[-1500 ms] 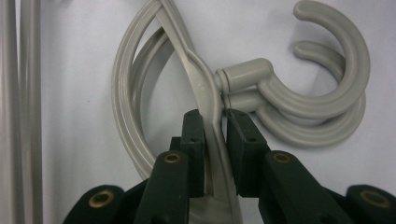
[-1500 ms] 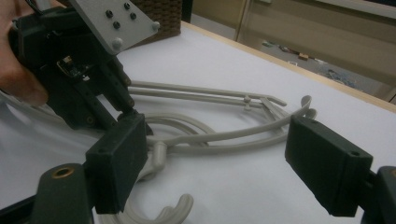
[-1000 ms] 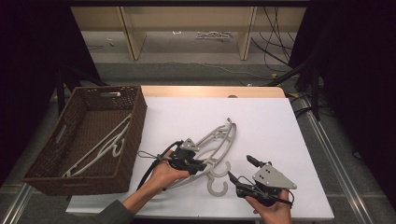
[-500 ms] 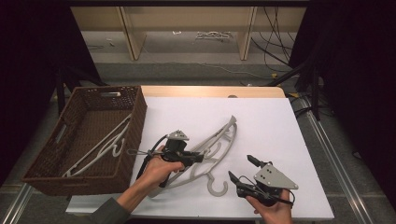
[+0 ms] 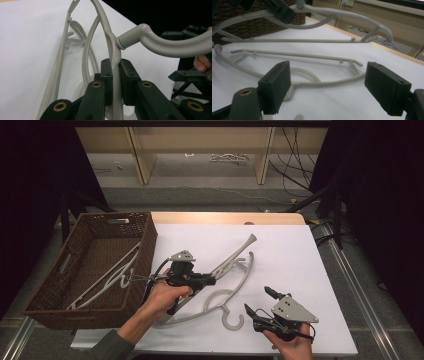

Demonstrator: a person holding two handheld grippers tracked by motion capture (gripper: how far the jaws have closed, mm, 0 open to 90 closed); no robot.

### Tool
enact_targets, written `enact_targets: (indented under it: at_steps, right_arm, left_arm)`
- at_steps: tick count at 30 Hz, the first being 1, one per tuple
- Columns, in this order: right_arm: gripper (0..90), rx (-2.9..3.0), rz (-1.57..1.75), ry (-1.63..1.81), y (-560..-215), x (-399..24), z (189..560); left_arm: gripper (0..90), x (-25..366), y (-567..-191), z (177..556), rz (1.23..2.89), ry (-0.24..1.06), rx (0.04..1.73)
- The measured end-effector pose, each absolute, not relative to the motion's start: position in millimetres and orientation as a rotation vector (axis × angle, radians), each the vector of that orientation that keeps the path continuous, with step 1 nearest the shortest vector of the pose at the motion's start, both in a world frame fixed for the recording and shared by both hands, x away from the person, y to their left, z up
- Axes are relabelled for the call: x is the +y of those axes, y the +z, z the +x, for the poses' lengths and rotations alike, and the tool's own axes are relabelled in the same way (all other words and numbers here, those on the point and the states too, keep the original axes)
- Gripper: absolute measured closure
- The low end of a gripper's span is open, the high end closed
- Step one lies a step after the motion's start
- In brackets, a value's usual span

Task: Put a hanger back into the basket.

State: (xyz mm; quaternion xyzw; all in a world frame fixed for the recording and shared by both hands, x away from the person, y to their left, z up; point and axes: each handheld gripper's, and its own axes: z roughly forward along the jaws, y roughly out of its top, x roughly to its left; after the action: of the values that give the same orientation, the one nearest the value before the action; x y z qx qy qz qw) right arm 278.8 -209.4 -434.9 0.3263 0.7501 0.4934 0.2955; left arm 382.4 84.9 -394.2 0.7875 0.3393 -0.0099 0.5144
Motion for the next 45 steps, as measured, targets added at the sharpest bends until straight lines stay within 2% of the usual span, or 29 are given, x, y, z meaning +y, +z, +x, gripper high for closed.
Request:
enact_targets:
  at_steps: [10,24,33,45]
  right_arm:
    - [22.2,1.984,0.856,1.31,-436,-209,280]
    - [22.1,2.008,0.851,1.297,-436,-209,280]
    - [21.7,2.011,0.854,1.307,-437,-208,281]
    - [21.7,2.025,0.873,1.302,-438,-208,280]
  left_arm:
    - [81.7,89,-375,381,1.882,-0.023,0.777]
    - [81.7,100,-326,371,1.864,0.002,0.704]
    - [81.6,125,-303,370,1.843,0.066,0.716]
    - [81.6,170,-292,371,1.806,0.136,0.772]
